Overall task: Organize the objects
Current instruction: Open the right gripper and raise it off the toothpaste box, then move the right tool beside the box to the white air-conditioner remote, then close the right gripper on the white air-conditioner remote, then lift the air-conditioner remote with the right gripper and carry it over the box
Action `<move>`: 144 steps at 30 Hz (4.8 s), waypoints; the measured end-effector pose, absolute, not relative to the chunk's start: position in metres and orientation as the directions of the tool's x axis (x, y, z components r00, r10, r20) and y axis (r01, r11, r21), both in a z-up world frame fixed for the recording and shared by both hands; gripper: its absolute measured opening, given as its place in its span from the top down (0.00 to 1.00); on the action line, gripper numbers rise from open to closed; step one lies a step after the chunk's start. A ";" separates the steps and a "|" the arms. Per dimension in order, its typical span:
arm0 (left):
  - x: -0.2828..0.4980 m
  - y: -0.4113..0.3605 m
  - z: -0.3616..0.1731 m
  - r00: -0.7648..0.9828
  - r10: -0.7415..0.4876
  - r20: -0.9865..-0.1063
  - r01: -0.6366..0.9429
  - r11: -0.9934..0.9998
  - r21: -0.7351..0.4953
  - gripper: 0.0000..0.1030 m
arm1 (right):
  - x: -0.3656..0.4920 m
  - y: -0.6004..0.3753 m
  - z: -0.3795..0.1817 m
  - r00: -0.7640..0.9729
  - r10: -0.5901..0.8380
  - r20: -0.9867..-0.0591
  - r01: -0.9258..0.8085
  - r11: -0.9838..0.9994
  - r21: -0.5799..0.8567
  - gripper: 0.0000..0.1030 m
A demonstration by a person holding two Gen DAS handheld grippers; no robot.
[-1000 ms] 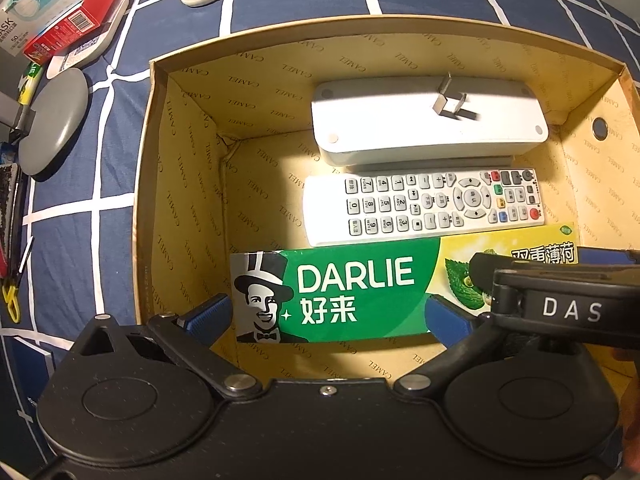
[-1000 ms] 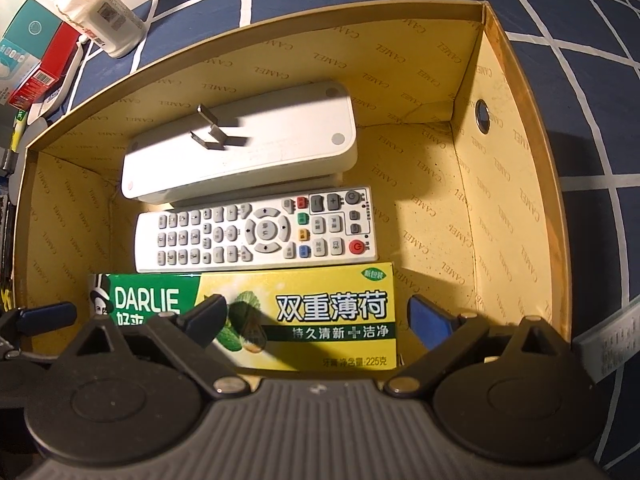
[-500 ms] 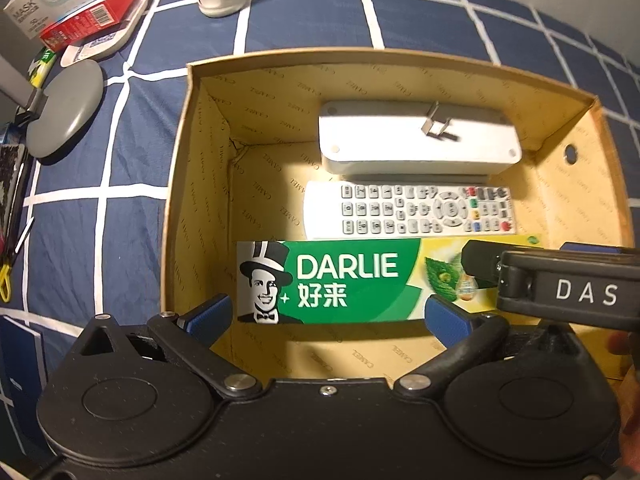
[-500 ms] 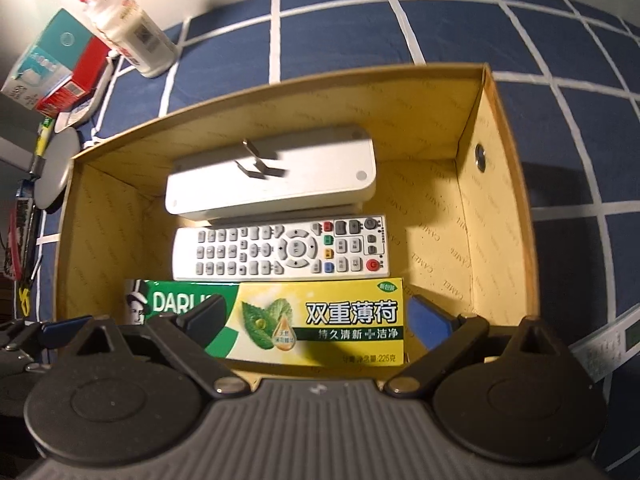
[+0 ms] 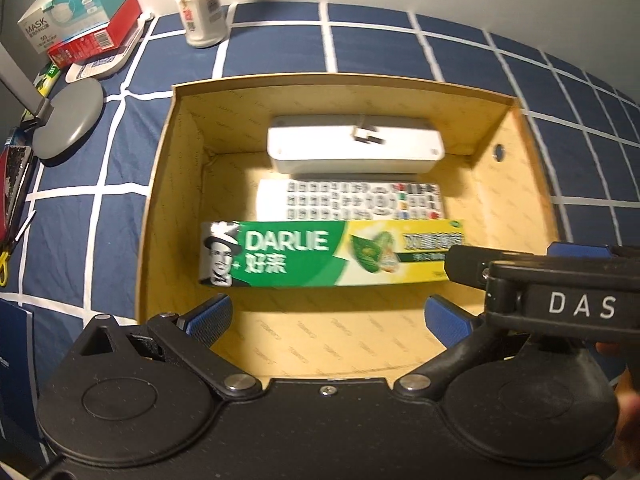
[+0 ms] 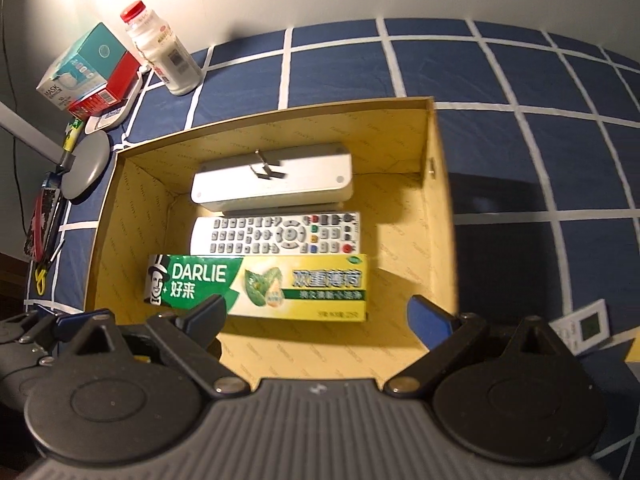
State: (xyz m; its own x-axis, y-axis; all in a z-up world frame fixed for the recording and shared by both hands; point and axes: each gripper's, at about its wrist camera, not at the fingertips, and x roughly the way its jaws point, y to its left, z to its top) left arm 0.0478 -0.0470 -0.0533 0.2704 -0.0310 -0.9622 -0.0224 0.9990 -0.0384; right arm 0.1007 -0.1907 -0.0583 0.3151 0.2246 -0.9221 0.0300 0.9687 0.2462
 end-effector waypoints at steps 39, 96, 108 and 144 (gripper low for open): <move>0.030 -0.295 -0.063 0.289 -0.036 -0.957 -0.163 0.983 -0.086 0.00 | 0.074 -0.454 -0.056 0.308 0.255 -0.917 -0.023 0.965 0.261 0.00; 0.060 -0.310 -0.176 0.103 -0.191 -0.976 -0.241 0.947 -0.211 0.32 | 0.108 -0.442 -0.182 0.051 0.286 -0.957 -0.066 0.957 0.282 0.41; 0.057 -0.310 -0.164 0.131 -0.191 -0.973 -0.225 0.950 -0.217 0.35 | 0.104 -0.444 -0.170 0.091 0.279 -0.956 -0.054 0.960 0.275 0.42; 0.035 -0.224 -0.038 0.316 -0.178 -0.932 -0.048 0.978 -0.203 0.35 | 0.073 -0.354 -0.039 0.344 0.263 -0.901 0.003 0.960 0.281 0.42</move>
State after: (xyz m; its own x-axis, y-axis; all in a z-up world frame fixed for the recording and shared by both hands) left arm 0.0349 -0.2236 -0.0383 0.3159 -0.1779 -0.9319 -0.0476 0.9780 -0.2029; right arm 0.0727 -0.3537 -0.0388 0.3441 0.2628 -0.9014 0.0033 0.9597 0.2810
